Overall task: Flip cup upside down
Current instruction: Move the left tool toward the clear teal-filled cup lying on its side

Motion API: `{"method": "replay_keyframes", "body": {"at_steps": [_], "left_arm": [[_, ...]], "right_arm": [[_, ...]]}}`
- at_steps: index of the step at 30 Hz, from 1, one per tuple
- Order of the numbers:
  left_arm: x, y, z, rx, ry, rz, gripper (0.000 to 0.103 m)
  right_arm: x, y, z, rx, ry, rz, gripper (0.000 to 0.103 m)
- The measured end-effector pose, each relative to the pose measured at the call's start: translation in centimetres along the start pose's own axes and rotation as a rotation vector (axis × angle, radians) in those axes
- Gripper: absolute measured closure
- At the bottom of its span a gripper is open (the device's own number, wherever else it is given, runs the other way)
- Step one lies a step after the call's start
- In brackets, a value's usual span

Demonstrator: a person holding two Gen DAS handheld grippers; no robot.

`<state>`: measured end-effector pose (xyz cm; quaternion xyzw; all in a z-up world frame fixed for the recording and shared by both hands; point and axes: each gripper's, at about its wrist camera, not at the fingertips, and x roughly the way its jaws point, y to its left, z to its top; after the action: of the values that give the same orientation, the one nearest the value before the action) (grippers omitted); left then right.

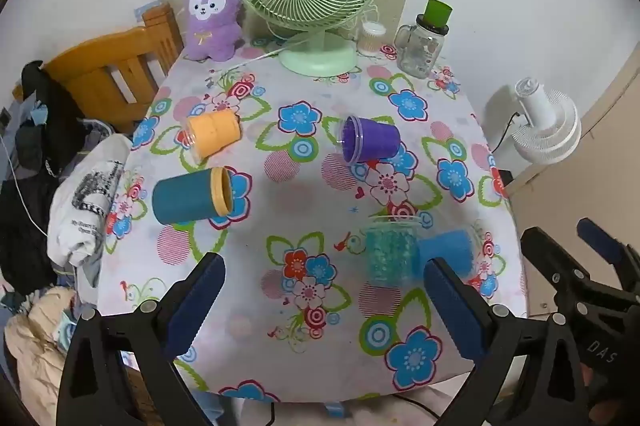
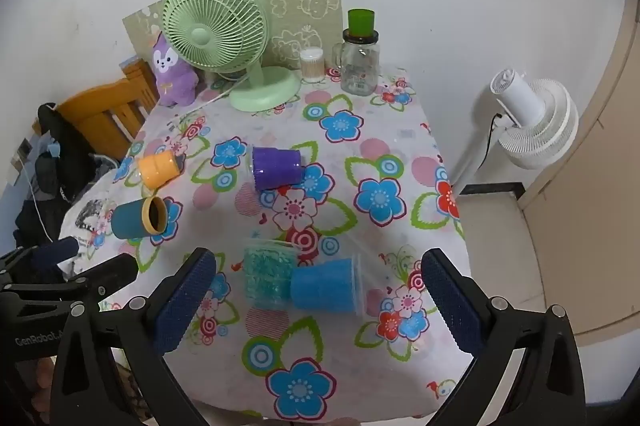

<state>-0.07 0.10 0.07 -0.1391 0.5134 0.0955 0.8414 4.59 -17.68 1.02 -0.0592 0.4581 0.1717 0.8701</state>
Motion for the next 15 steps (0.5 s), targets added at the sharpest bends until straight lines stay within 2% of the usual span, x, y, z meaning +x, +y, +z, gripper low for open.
{"method": "replay_keyframes", "body": {"at_steps": [3,5,8,15], "left_arm": [[-0.2,0.2,-0.3,0.026,-0.023,0.021,0.003],[-0.3,-0.4,-0.1,0.038,-0.017,0.055,0.005],[-0.1,-0.8,0.6,0.05,-0.009,0.066,0.005],[-0.3,-0.7,0.1,0.05,-0.015,0.053,0.005]], "right_arm": [[0.0,-0.1,0.0,0.015,0.0,0.004,0.0],[0.1,0.0,0.1,0.018,0.004,0.013,0.0],[-0.1,0.2,-0.1,0.009,-0.004,0.006,0.0],[-0.2,0.5,0.1,-0.006,-0.005,-0.02,0.0]]}}
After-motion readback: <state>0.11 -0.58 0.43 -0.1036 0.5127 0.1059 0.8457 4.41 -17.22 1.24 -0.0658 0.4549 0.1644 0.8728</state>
